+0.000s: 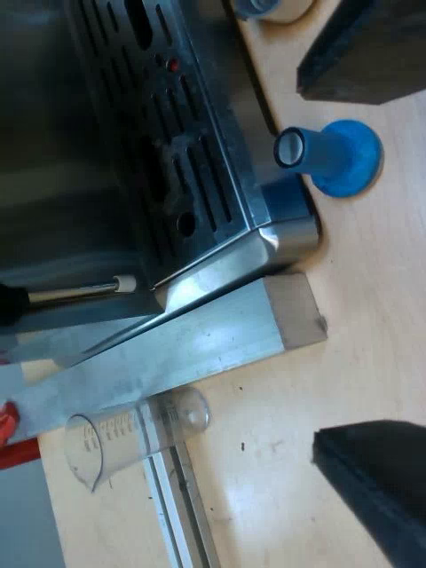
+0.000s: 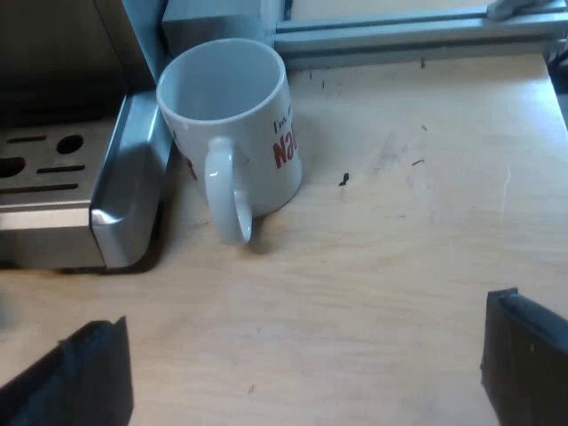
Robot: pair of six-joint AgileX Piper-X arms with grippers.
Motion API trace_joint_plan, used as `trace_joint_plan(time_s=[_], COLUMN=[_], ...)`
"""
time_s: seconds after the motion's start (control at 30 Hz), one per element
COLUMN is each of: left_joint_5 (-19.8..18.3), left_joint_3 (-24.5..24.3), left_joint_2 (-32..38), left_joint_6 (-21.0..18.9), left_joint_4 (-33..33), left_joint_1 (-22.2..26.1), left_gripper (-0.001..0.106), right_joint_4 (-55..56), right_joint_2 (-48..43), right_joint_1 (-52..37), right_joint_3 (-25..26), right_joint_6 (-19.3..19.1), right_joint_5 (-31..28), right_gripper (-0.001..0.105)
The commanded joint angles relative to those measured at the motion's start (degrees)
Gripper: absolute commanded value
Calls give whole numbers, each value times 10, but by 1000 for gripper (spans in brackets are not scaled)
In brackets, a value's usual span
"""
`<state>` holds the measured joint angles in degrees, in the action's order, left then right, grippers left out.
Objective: Put the handle in the coffee machine
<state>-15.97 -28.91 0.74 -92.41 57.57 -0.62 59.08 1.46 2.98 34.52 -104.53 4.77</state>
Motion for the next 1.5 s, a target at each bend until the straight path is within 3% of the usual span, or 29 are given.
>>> trace_joint_plan(time_s=[0.03,0.13,0.3,0.47,0.57,0.83,0.9,1.07,1.33,1.5], left_joint_5=[-21,-29,-101,-144,-208,-271,-285,-314,-377,-397], left_joint_3=[8,9,8,-3,-21,-59,-73,-102,-127,-130], left_joint_2=[78,78,74,47,8,-102,-139,-197,-249,-260], left_joint_6=[-3,-3,-3,0,15,24,50,115,135,188], left_joint_4=[-21,-23,-23,-23,-23,-23,-22,-21,-4,38], left_joint_1=[-2,-6,-10,-16,-15,-24,-25,-25,-25,-25], left_gripper=[75,75,73,58,47,59,59,59,59,59], right_joint_4=[17,27,36,54,77,105,107,107,106,98], right_joint_2=[24,55,102,149,188,239,254,276,313,334], right_joint_1=[-2,-2,-2,-2,1,42,74,130,238,297], right_joint_3=[29,55,96,133,161,194,199,200,200,200], right_joint_6=[-11,-24,-54,-86,-99,-101,-101,-76,-22,3], right_joint_5=[6,21,52,85,116,135,134,125,68,33], right_gripper=[81,81,81,81,81,81,81,81,81,81])
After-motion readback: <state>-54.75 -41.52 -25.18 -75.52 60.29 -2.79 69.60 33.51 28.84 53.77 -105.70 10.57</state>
